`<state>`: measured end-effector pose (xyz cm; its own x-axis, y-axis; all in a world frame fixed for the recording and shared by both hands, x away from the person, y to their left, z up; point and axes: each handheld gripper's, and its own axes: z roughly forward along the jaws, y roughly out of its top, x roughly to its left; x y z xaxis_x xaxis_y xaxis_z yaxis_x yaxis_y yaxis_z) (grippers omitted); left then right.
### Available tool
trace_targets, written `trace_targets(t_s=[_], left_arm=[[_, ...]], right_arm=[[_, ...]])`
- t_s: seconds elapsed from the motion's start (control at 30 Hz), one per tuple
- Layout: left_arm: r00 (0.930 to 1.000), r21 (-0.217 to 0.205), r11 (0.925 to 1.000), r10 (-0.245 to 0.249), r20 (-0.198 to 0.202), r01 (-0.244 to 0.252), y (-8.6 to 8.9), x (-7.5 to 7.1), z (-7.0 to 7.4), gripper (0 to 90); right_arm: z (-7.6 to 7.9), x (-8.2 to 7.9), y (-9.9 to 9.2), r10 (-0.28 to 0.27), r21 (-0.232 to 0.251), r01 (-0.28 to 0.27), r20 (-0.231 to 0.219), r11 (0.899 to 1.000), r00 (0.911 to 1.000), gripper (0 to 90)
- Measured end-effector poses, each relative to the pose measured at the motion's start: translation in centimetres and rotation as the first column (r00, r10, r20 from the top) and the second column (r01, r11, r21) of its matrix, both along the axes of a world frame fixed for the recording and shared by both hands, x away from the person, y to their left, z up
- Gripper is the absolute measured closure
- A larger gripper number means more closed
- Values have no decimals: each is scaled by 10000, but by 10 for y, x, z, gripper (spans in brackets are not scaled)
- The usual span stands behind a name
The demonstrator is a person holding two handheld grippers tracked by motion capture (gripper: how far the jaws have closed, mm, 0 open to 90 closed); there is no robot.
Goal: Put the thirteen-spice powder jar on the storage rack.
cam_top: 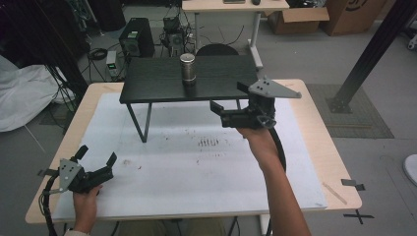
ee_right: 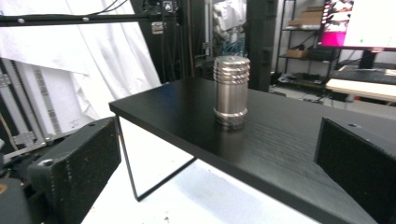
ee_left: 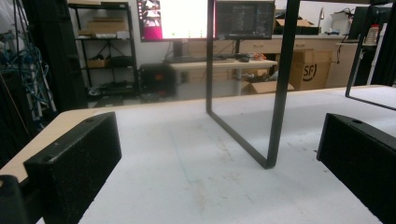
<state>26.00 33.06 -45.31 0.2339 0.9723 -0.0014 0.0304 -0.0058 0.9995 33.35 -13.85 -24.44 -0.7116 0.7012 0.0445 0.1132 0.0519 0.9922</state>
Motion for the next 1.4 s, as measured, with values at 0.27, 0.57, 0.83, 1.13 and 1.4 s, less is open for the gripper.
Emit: trace_targets(t_s=[0.27,0.57,0.83,1.13,1.4], left_arm=[[10000,14,10000,-4,-3,4,0,0,0,2],[10000,19,10000,-8,-12,8,0,0,0,3],[10000,24,10000,-11,-14,11,0,0,0,3],[10000,27,10000,-13,-7,13,0,0,0,4],[10000,30,10000,-9,-12,10,0,0,0,4]], right_arm=[[-22,-17,-15,-168,124,165,243,9998,9996,2],[-52,-34,-31,-693,265,682,461,9973,9965,1],[-95,-40,-49,-1479,494,1453,532,9882,9876,1],[-130,-46,-66,-2329,462,2296,870,9722,9686,1],[-152,-50,-76,-2903,977,2799,1162,9550,9499,2]])
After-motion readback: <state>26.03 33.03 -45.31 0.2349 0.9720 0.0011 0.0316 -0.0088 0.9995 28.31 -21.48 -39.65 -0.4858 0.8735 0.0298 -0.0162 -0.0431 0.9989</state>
